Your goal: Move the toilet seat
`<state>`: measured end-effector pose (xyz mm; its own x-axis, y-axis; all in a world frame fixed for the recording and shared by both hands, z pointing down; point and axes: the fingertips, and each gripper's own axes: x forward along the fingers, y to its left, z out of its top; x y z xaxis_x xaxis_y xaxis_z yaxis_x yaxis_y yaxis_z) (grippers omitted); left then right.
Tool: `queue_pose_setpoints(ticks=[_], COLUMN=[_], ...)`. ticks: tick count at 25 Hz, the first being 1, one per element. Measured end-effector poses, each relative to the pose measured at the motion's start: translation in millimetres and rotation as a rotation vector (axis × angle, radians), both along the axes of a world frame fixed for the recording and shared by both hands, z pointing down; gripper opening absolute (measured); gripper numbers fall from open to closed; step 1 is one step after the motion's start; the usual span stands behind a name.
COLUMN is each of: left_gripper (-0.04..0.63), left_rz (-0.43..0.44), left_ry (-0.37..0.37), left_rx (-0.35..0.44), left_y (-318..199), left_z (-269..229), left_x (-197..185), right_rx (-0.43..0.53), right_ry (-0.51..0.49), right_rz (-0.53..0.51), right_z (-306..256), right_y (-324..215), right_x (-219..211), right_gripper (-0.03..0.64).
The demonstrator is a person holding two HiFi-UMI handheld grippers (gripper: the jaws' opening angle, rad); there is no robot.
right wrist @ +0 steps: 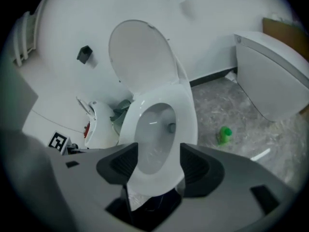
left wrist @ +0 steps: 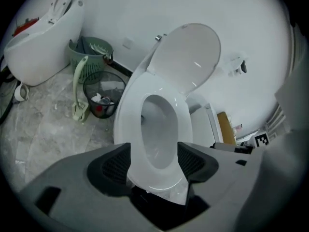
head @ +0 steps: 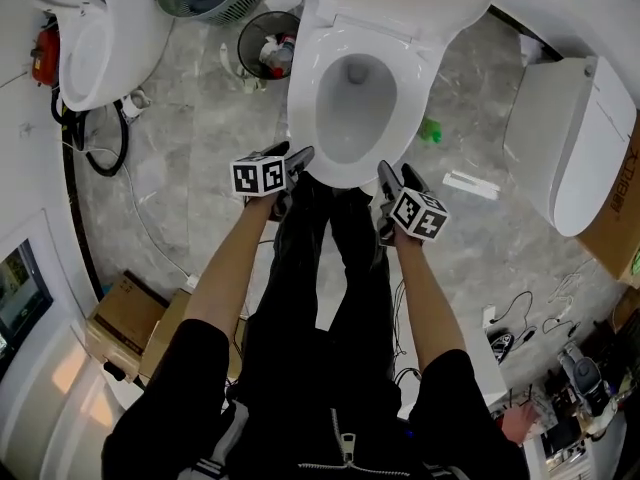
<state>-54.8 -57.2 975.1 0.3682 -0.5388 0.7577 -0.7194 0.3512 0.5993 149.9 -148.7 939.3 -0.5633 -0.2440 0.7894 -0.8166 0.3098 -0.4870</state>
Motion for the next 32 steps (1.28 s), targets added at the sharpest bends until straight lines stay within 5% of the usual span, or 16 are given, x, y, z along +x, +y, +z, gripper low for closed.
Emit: queue_pose_setpoints(ticks=[6, 9, 10, 12, 20, 23, 32], left_gripper=[0.311, 0.15, 0.157, 0.403, 0.307, 0.305, 0.302], left_rz=[-0.011, -0.04, -0.049, -0.074, -0.135, -0.096, -0.023], left_ry=[0.011, -0.04, -0.032, 0.001, 0.091, 0.081, 0.098], left_rx=[-0.053, -0.041, -0.034, -0.044, -0.086, -0.075, -0.077], left_y=[7, 15, 16, 20, 18, 19, 20], left_z=[55, 66, 67, 73, 87, 83, 46], left_x=[-3, -13, -12, -8, 9, 14, 13], right_rx=[-0.161, -0.213, -0.234, -0.276, -0.327, -0.356, -0.438], right_ry=[0.07, 0.046, 0.038, 0.019, -0.011, -0.016, -0.05], right_rz=[0.091, 0.108, 0.114, 0.142, 0.14, 0.175, 0.205], right_z=[80, 105, 111, 121, 129, 126, 92], right_y=[17, 23, 26, 31, 46, 47, 44], right_x=[18, 19, 19, 19, 0, -4, 1], right_gripper=[0.295, 0.333, 0.333, 0.333, 0.303, 0.348, 0.281])
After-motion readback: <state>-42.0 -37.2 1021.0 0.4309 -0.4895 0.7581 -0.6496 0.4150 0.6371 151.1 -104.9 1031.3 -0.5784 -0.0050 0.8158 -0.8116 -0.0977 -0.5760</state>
